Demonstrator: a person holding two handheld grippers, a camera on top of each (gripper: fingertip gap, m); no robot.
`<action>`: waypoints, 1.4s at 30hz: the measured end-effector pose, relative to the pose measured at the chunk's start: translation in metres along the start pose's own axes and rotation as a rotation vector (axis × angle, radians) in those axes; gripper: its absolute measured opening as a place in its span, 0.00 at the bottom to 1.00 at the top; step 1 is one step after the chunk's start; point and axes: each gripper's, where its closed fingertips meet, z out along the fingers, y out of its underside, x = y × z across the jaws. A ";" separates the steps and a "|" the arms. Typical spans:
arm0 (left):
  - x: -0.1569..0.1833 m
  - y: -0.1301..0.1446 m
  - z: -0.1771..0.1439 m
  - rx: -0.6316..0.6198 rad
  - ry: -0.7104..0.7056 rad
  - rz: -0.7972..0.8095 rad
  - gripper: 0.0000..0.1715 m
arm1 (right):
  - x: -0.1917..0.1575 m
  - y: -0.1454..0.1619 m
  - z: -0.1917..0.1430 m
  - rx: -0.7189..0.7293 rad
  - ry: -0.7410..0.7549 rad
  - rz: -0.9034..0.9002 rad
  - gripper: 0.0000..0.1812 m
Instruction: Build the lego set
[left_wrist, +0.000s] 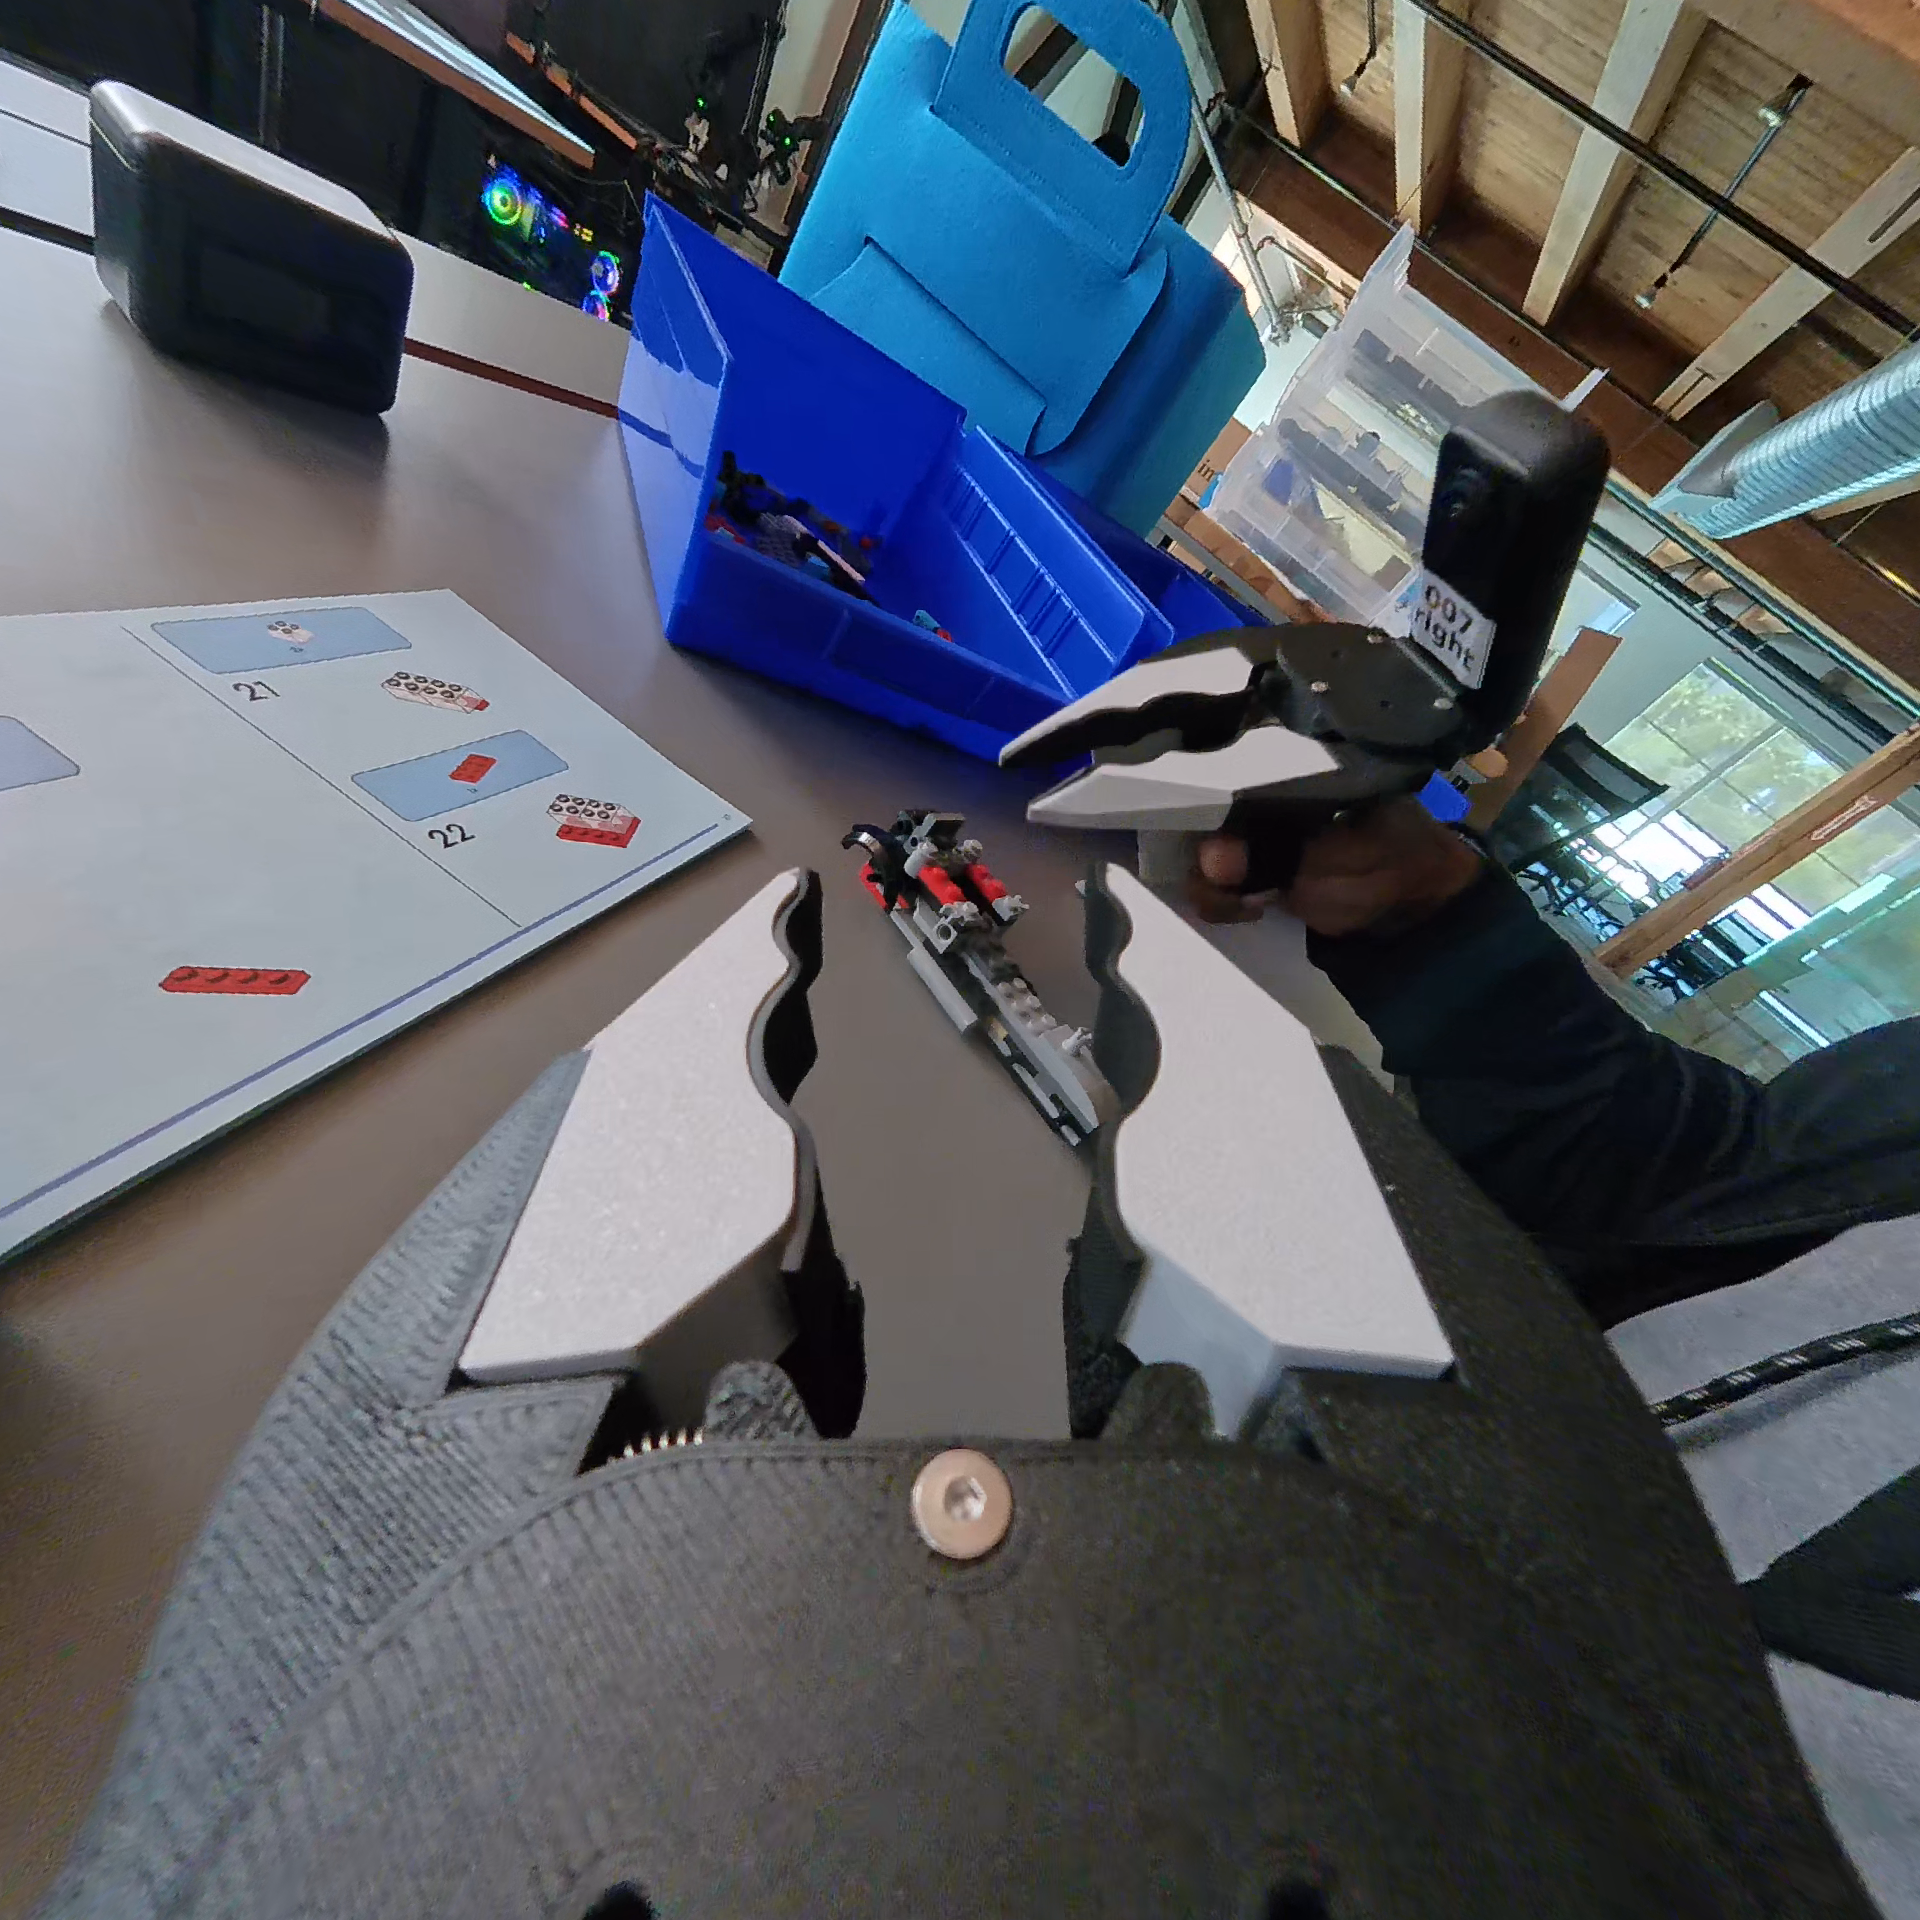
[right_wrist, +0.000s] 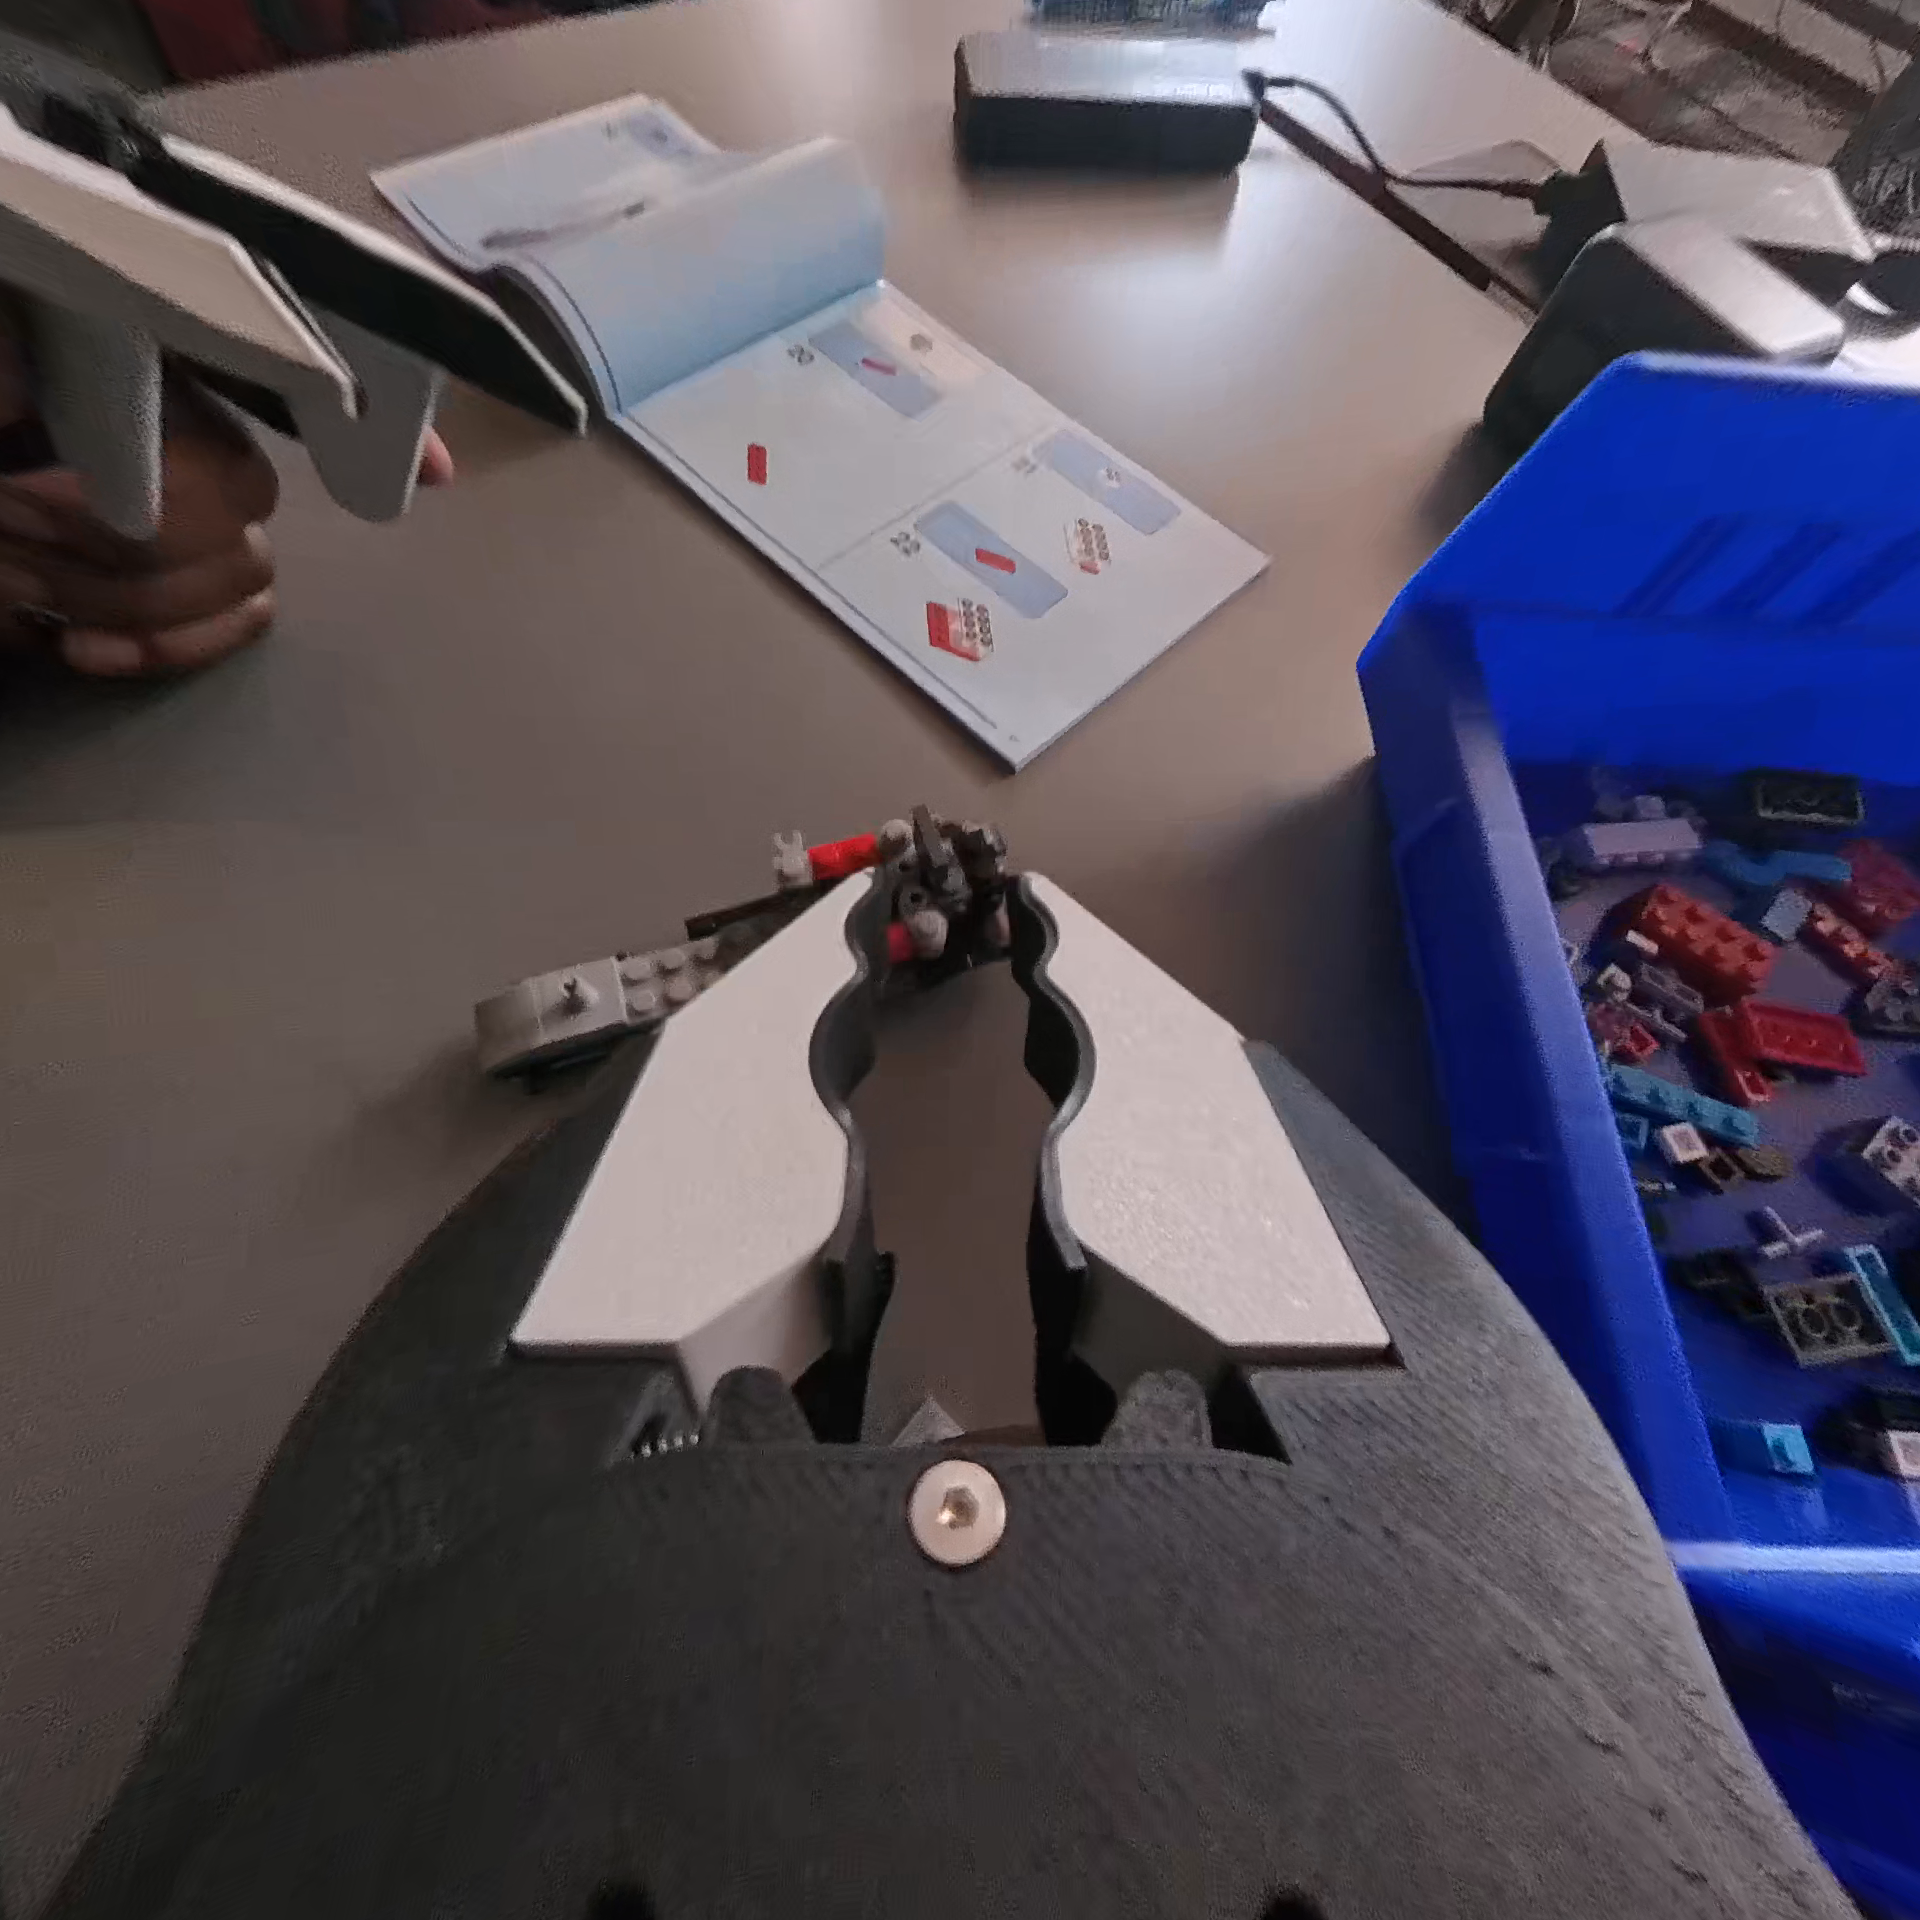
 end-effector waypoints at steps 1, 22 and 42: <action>0.000 0.001 0.000 -0.003 -0.003 0.001 0.30 | 0.000 -0.004 0.001 0.017 -0.004 -0.004 0.13; 0.000 0.000 0.000 0.004 -0.005 0.004 0.30 | -0.008 0.005 0.024 -0.036 -0.032 -0.124 0.04; -0.001 0.000 0.000 0.003 -0.005 0.006 0.30 | -0.008 0.009 0.017 -0.058 0.009 -0.238 0.09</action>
